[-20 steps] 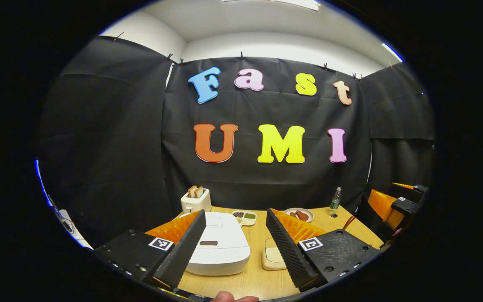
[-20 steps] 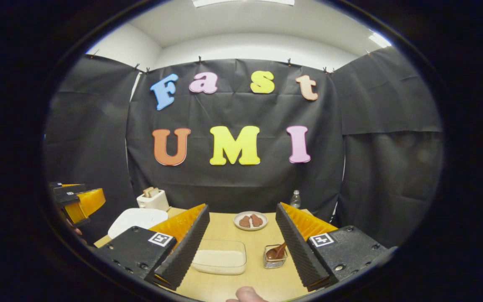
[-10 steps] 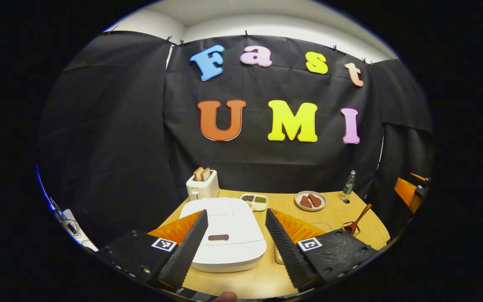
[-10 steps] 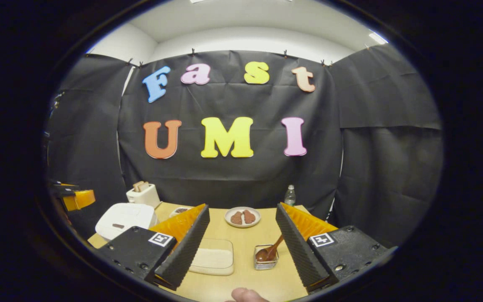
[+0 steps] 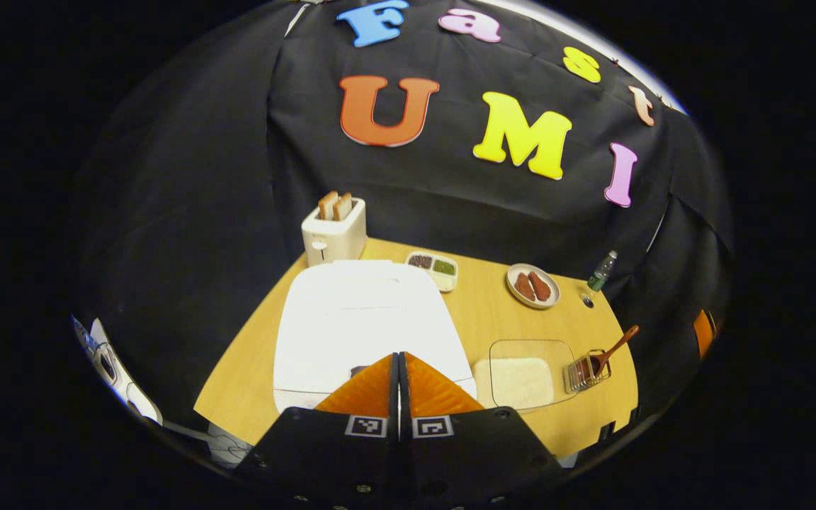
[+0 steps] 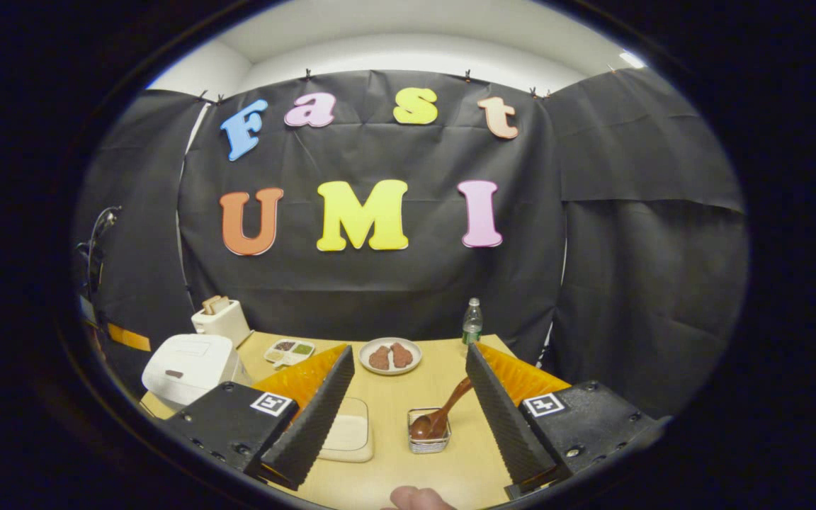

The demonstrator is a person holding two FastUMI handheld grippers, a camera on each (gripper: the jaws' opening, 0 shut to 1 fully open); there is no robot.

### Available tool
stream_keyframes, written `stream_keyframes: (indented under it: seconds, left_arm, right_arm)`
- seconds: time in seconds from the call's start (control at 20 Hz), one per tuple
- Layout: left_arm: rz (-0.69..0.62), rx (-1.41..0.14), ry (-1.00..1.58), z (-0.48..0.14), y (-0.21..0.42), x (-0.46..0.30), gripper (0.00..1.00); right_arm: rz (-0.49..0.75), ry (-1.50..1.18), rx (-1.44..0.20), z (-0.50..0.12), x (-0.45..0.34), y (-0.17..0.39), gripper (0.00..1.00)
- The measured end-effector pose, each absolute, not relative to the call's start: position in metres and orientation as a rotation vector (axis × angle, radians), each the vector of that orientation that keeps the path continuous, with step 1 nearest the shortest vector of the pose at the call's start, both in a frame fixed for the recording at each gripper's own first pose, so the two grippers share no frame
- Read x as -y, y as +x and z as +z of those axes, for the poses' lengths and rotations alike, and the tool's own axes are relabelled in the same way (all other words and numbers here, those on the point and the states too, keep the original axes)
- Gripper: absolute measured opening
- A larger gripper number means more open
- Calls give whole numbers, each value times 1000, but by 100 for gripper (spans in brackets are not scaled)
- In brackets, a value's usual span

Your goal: Close the left gripper, press the button to open the rice cooker; take a wooden spoon from the chopstick holder with the right hand, scoop a spoonful of rice and pour it into the rice cooker, then put the wooden spoon back into the chopstick holder.

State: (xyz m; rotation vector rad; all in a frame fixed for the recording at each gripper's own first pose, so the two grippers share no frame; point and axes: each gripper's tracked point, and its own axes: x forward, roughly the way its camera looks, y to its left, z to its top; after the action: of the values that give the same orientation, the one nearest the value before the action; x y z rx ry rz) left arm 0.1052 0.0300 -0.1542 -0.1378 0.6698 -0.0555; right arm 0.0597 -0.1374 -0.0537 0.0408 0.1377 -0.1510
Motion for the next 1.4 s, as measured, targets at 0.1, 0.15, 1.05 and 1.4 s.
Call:
stream_keyframes:
  seconds: [0.1, 0.15, 1.05, 1.4]
  left_arm:
    - [-55, -707, -158, -167, 111, -35, 0]
    - [-56, -723, -172, -173, 114, -36, 0]
    - [22, -794, -177, -214, 123, -41, 0]
    - [26, -520, -160, -121, 154, -46, 28]
  right_arm:
    - [-162, 43, -152, -59, 143, 62, 100]
    - [-168, 42, -161, -63, 146, 64, 100]
    - [-167, 0, -212, -68, 158, 92, 100]
    - [-208, -7, -173, -52, 180, 84, 100]
